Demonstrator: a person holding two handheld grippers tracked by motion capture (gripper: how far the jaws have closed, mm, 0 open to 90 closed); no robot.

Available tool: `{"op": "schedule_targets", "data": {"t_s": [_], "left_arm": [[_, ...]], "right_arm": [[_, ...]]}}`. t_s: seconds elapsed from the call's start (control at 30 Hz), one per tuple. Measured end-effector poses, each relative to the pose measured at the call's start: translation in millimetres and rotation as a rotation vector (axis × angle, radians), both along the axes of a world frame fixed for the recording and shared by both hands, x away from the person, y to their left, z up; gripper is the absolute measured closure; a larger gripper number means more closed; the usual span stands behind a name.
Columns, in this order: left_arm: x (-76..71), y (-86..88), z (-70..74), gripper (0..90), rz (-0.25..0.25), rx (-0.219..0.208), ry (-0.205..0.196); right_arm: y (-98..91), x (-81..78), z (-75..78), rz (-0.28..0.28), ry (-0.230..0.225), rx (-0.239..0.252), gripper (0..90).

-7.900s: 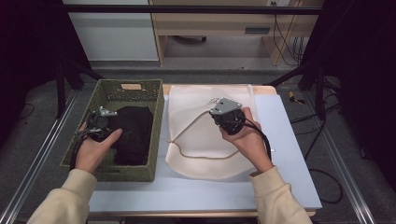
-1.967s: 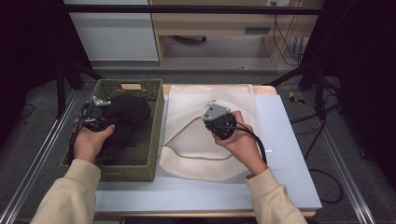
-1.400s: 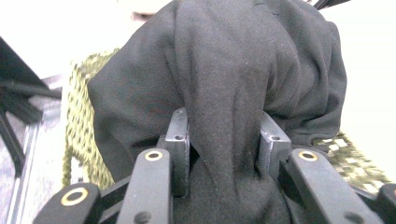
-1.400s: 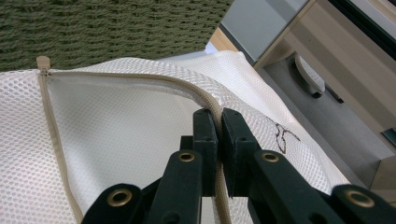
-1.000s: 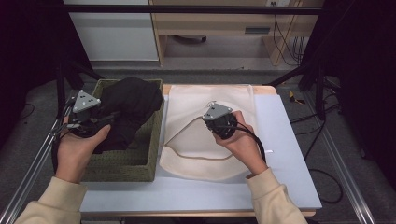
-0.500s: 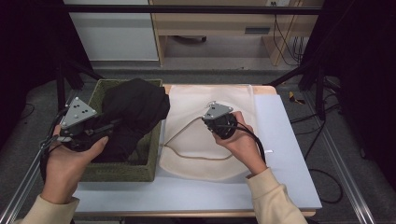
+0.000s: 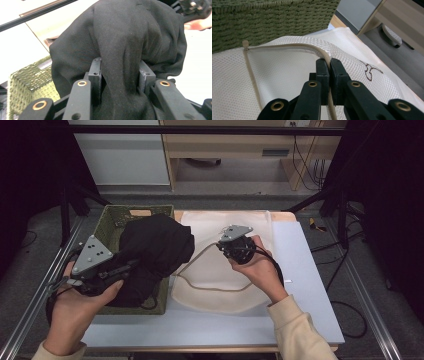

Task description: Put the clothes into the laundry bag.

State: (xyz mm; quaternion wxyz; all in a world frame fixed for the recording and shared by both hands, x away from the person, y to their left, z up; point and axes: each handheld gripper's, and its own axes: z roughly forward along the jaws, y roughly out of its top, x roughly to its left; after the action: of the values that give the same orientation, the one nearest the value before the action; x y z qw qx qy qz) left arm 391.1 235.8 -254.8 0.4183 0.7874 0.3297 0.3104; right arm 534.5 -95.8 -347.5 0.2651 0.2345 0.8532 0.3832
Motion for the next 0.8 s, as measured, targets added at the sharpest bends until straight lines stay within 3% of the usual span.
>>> {"op": "schedule_targets", "data": {"t_s": [0.17, 0.43, 0.53, 0.8], "left_arm": [[-2.8, -8.3, -2.2, 64.0, -0.023, 0.022, 0.010], [2.6, -18.9, -7.4, 64.0, -0.040, 0.027, 0.029], [6.8, -27.0, -9.9, 64.0, -0.049, 0.050, 0.036], [17.9, -38.5, -15.3, 64.0, -0.070, 0.044, 0.060]], "right_arm": [[-1.4, 1.2, 6.0, 0.002, 0.019, 0.003, 86.5], [2.4, 4.8, 11.1, 0.020, 0.051, -0.007, 86.6], [5.4, 5.7, 11.9, 0.018, 0.051, -0.017, 86.7], [8.4, 10.0, 16.0, 0.024, 0.067, -0.015, 86.7]]}}
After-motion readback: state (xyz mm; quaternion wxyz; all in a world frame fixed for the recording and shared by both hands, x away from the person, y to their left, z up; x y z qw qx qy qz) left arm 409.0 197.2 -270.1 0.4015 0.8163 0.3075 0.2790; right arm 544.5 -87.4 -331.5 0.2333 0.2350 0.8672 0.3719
